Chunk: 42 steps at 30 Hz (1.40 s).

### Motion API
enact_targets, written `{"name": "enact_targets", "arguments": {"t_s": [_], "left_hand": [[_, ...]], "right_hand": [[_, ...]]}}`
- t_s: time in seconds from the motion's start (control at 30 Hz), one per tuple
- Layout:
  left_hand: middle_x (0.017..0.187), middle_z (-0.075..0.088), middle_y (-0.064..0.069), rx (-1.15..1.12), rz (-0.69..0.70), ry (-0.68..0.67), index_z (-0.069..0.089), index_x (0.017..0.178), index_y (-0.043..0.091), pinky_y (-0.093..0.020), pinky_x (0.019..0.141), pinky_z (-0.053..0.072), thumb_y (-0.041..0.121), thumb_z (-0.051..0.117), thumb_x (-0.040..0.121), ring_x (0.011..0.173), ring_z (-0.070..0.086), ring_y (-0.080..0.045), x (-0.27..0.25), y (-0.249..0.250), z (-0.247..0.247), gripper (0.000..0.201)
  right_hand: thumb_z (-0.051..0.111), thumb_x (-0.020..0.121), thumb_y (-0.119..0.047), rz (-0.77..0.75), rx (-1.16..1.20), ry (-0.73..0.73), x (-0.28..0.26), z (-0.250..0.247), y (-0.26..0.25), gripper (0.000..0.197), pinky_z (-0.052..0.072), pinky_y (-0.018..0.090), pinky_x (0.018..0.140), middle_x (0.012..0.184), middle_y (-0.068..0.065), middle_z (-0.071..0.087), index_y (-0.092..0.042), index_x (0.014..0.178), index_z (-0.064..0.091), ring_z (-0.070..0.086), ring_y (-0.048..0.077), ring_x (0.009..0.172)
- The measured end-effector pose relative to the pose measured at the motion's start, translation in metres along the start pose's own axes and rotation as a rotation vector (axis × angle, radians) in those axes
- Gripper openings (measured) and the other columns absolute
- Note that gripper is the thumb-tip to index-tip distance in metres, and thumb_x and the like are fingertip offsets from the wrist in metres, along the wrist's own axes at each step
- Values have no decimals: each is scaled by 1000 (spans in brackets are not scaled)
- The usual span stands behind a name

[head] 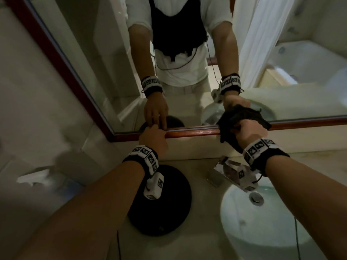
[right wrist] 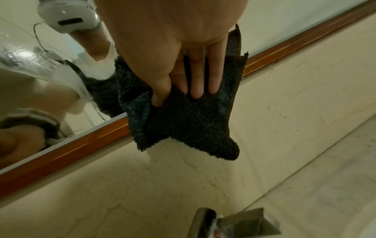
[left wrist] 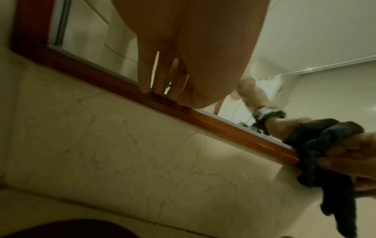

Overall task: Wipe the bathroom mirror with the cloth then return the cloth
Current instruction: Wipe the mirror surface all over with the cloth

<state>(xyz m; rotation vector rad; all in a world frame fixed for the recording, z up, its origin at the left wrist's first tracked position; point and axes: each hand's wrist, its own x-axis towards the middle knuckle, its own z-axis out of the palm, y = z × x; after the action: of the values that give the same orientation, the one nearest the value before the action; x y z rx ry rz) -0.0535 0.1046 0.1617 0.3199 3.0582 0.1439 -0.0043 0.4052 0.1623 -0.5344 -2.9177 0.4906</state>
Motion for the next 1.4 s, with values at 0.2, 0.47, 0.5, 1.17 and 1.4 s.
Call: {"name": "enact_targets", "arguments": {"t_s": [0.2, 0.47, 0.5, 1.17, 1.4], "left_hand": [[129, 49, -6, 61, 14, -38, 61, 130, 21, -38, 95, 47, 26, 57, 90, 119, 47, -29, 0, 1, 0, 40], [117, 48, -6, 66, 61, 78, 66, 113, 17, -36, 78, 45, 25, 65, 84, 106, 47, -29, -1, -4, 6, 31], [116, 48, -6, 74, 64, 86, 67, 113, 17, -36, 77, 45, 27, 66, 82, 105, 47, -29, -1, -6, 6, 32], [131, 49, -10, 44, 78, -36, 55, 137, 18, -41, 88, 50, 22, 55, 90, 117, 47, -30, 1, 63, 6, 47], [138, 37, -11, 106, 59, -67, 39, 148, 22, -44, 97, 46, 24, 54, 92, 122, 41, -33, -3, 137, 24, 58]], "right_hand": [[78, 71, -43, -5, -9, 60, 5, 13, 5, 11, 54, 30, 80, 83, -10, 68, -33, 74, 73, 64, 15, 88], [82, 62, -49, -84, -134, 142, -1, 29, -46, 20, 32, 13, 101, 84, -14, 71, -33, 72, 75, 62, 2, 97], [82, 67, -45, -128, -108, 123, -2, 33, -56, 18, 27, 10, 102, 89, -13, 72, -32, 78, 77, 62, 3, 100], [68, 74, -36, -207, 80, -61, -5, 24, -38, 9, 57, 37, 73, 86, -10, 68, -33, 81, 73, 65, 18, 89], [67, 75, -38, -136, 51, -48, 15, -12, 56, 11, 57, 34, 72, 79, -6, 69, -30, 79, 74, 66, 18, 83]]}}
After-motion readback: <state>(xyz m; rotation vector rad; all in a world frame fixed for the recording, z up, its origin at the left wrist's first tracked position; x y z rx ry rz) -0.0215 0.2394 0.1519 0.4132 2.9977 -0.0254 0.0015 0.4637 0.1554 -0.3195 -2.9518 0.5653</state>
